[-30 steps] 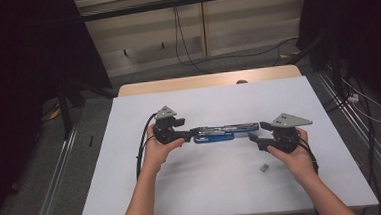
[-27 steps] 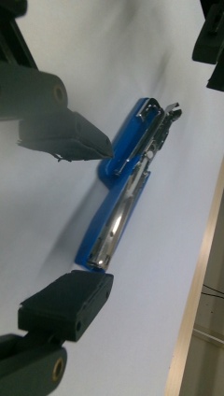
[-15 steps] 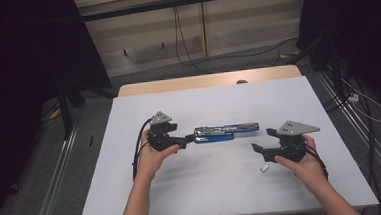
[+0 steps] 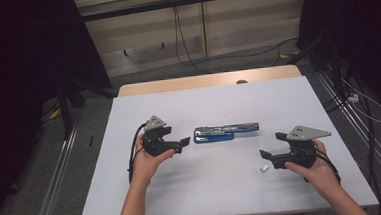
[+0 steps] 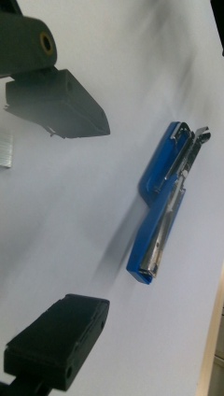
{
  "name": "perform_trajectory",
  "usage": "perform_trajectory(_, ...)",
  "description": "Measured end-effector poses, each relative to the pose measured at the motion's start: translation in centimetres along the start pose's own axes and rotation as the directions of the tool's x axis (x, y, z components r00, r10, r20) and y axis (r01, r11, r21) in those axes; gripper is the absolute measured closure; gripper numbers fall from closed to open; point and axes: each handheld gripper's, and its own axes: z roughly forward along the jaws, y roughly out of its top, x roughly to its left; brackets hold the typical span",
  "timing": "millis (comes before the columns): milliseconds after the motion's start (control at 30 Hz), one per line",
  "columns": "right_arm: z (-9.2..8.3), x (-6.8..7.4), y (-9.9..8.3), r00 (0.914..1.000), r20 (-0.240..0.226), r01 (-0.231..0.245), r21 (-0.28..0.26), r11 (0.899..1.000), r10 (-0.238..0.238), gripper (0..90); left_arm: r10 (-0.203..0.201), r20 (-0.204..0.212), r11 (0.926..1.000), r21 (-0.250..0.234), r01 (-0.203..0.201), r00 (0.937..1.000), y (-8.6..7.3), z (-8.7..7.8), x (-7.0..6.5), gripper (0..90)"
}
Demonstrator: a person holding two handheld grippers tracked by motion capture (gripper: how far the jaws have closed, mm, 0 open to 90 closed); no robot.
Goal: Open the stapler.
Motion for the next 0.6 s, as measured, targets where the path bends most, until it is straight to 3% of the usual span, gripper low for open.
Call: perform_trajectory(600,-0.64,-0.2,-1.03,0.9965,-0.068,0.05,0.02,0.999,-0.049,6.6,-0.001,-0.012,1.0,-0.008,0.001,0.9999,-0.15,0.17,0.18,13.0)
